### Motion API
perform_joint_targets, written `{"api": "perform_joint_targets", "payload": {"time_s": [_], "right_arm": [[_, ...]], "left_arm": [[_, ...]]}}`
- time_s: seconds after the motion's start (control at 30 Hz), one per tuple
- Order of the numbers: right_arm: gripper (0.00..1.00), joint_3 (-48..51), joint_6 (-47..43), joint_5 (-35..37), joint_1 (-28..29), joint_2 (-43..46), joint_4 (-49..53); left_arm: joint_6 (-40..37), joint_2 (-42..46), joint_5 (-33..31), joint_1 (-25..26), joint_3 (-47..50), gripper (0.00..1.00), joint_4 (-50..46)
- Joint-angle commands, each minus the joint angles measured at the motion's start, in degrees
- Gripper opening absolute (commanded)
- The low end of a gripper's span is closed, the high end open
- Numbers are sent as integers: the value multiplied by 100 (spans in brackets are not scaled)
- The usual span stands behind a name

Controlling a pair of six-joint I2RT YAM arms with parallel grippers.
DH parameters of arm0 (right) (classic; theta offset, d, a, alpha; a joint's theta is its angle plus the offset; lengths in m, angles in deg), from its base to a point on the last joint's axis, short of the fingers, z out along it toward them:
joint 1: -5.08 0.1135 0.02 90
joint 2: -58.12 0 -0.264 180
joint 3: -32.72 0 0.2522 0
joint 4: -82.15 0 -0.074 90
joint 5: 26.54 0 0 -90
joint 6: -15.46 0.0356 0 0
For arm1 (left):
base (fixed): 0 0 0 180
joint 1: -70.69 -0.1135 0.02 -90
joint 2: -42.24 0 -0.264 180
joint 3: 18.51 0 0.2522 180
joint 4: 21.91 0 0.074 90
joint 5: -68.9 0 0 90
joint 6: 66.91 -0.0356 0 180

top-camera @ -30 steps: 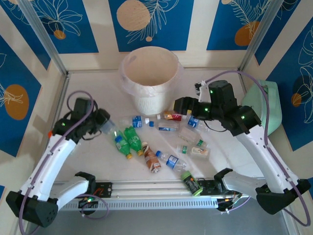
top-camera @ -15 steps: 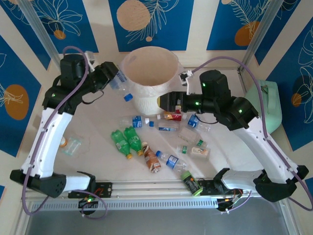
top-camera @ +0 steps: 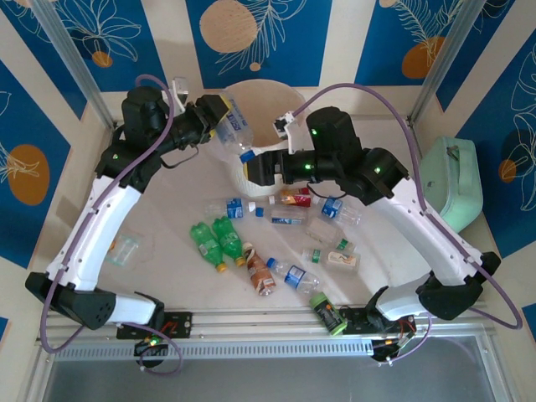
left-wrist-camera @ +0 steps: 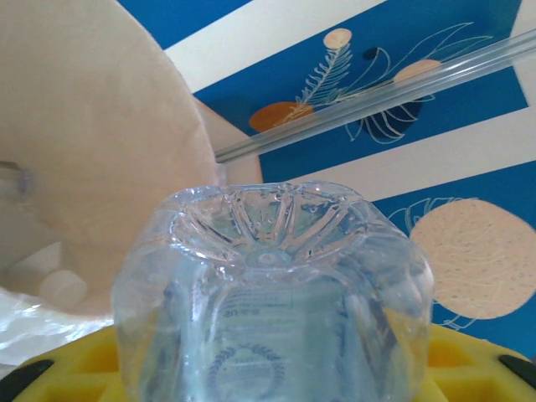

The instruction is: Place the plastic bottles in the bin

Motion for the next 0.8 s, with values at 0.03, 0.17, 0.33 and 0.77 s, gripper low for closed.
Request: {"api": "perform_joint_targets", "payload": {"time_s": [0.03,0.17,0.33,0.77], "right_arm": [[72,-381,-151,-24,36,-151,33],[63,-572,-254,137,36,-329,195],[58,-610,-298,210,27,-393,195],[44,-768,-360,279,-61,-643,242]], "left_arm": [[256,-95,220,80,69,45,424],[272,-113,240,118,62,45,426],[281,-121,244,125,74,45,416],[324,-139,335,160,136,44,490]]}}
